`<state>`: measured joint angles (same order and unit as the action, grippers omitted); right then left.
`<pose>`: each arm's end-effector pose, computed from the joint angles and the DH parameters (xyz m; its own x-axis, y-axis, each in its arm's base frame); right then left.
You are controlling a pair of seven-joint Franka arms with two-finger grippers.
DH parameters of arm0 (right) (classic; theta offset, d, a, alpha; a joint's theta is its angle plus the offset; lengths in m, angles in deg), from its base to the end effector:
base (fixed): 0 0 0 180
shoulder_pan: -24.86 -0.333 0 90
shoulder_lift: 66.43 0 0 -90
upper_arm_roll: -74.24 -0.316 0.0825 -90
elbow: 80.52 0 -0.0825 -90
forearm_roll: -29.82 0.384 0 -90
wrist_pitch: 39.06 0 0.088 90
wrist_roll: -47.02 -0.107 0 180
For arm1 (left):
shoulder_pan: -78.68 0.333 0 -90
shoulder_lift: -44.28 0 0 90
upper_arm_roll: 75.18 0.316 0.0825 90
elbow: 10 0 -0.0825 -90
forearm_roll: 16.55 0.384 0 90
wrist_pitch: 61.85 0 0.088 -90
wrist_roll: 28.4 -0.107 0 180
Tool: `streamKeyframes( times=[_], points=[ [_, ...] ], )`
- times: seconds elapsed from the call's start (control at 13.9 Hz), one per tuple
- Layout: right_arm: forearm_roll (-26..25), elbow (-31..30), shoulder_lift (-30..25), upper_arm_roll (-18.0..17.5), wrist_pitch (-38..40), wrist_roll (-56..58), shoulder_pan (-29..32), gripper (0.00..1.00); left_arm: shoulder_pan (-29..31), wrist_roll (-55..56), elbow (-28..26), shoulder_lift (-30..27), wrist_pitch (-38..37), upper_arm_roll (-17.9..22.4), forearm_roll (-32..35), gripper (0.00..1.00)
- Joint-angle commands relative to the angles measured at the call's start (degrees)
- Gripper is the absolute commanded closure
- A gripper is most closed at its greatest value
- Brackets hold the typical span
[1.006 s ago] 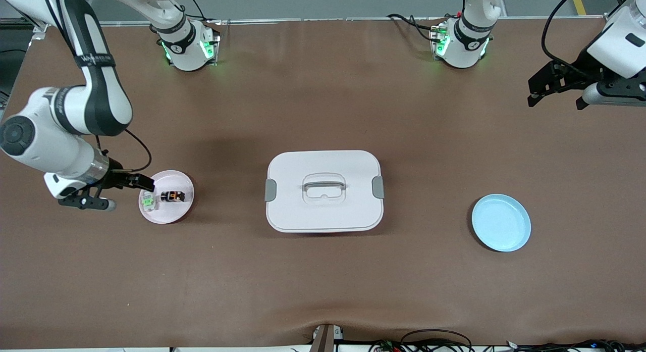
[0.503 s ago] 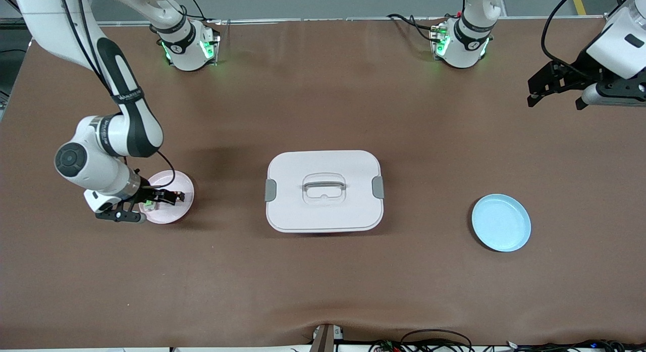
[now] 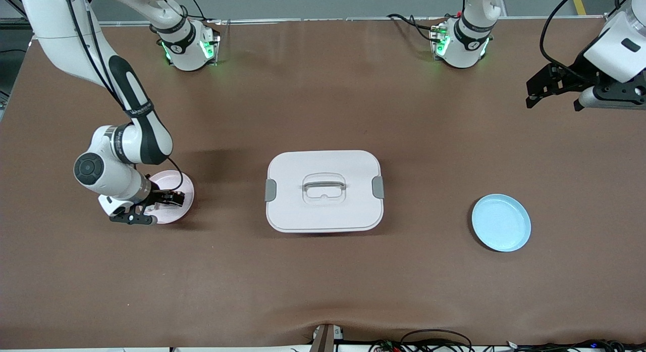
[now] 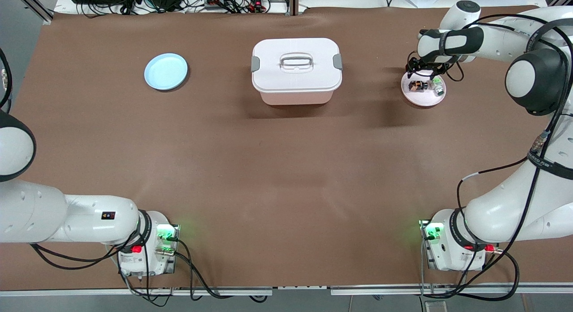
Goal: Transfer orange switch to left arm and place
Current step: 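Close the right gripper on the orange switch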
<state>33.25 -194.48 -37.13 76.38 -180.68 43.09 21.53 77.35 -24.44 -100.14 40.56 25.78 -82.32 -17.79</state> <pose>0.6072 0.0129 0.2006 0.9955 -0.0904 -0.0294 -0.0909 -0.9957 -0.0156 0.5238 -0.0829 0.6546 0.9966 -0.0794 0.0196 -0.0797 -0.9967 0.0149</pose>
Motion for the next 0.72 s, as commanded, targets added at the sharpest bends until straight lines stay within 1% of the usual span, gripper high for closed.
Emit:
streamKeyframes(
  times=[0.0,0.65],
  points=[
    [0.9,-0.9,0.0,0.1,-0.6,1.0,-0.2,0.00,0.3,-1.1,-0.4,-0.2,0.4,-0.2,-0.3,0.00],
    [0.9,-2.6,0.3,0.1,-1.7,1.0,-0.3,0.00,0.5,-1.1,-0.6,-0.1,0.7,-0.2,-0.3,0.00]
  ],
)
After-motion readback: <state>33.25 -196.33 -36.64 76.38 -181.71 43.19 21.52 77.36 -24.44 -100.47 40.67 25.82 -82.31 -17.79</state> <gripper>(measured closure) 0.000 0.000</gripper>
